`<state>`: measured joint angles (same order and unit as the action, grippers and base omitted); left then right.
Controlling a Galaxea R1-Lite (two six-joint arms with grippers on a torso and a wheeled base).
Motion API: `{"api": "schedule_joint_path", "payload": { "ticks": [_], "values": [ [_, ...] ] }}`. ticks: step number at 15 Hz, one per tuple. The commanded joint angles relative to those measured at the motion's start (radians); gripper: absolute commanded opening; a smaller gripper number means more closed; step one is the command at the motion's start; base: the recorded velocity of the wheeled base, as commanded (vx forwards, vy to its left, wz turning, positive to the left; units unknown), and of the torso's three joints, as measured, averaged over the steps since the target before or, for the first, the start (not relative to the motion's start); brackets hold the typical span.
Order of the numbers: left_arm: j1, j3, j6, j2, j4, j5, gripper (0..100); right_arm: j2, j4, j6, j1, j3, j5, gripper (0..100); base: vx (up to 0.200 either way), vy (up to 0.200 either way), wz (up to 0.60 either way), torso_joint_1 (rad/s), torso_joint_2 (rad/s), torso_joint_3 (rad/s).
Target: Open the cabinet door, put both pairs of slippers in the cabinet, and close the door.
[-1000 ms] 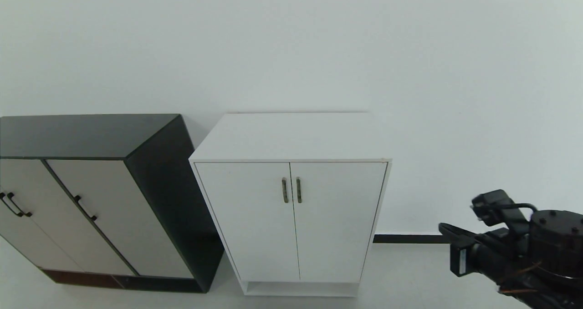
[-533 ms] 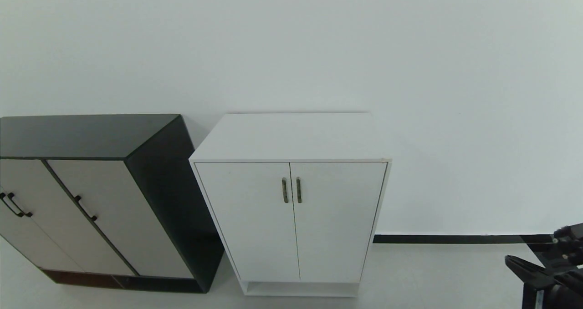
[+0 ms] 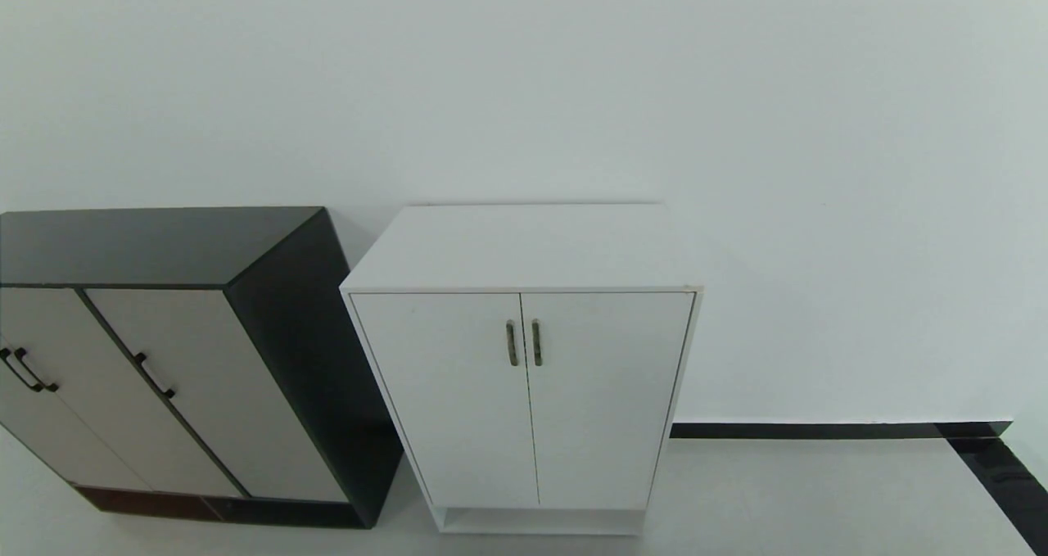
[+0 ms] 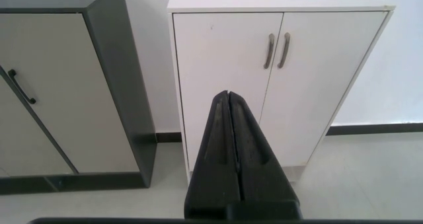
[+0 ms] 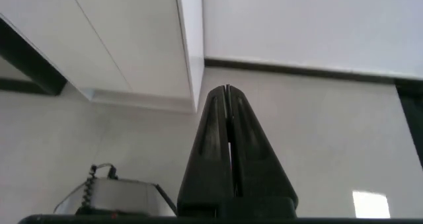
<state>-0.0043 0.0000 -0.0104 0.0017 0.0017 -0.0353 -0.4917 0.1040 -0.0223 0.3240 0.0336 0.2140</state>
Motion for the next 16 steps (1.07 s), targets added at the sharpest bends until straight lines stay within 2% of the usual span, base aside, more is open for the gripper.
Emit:
{"api": "schedule_joint_path", "payload": {
  "ticks": [1,3,5,8,11,12,15,16],
  "values": [
    [0.0,0.0,0.0,0.0,0.0,0.0,0,0.145,-0.017,0.001,-0.011,0.008,-0.015,0,0.0,0.0,0.0,0.0,0.0,0.0],
    [0.0,0.0,0.0,0.0,0.0,0.0,0,0.171,-0.018,0.01,-0.014,-0.029,-0.078,0,0.0,0.0,0.0,0.0,0.0,0.0],
    [0.0,0.0,0.0,0.0,0.0,0.0,0,0.232,-0.106,0.035,-0.033,-0.032,-0.162,0,0.0,0.0,0.0,0.0,0.0,0.0],
    [0.0,0.0,0.0,0.0,0.0,0.0,0,0.229,-0.106,0.05,-0.051,-0.034,-0.186,0,0.0,0.0,0.0,0.0,0.0,0.0],
    [0.0,0.0,0.0,0.0,0.0,0.0,0,0.251,-0.106,0.05,-0.165,-0.034,-0.183,0,0.0,0.0,0.0,0.0,0.0,0.0],
    [0.0,0.0,0.0,0.0,0.0,0.0,0,0.301,-0.106,0.05,-0.241,-0.034,-0.185,0,0.0,0.0,0.0,0.0,0.0,0.0],
    [0.0,0.0,0.0,0.0,0.0,0.0,0,0.383,-0.106,0.05,-0.324,-0.034,-0.183,0,0.0,0.0,0.0,0.0,0.0,0.0],
    [0.0,0.0,0.0,0.0,0.0,0.0,0,0.406,-0.106,0.05,-0.326,-0.034,-0.183,0,0.0,0.0,0.0,0.0,0.0,0.0]
  ]
}}
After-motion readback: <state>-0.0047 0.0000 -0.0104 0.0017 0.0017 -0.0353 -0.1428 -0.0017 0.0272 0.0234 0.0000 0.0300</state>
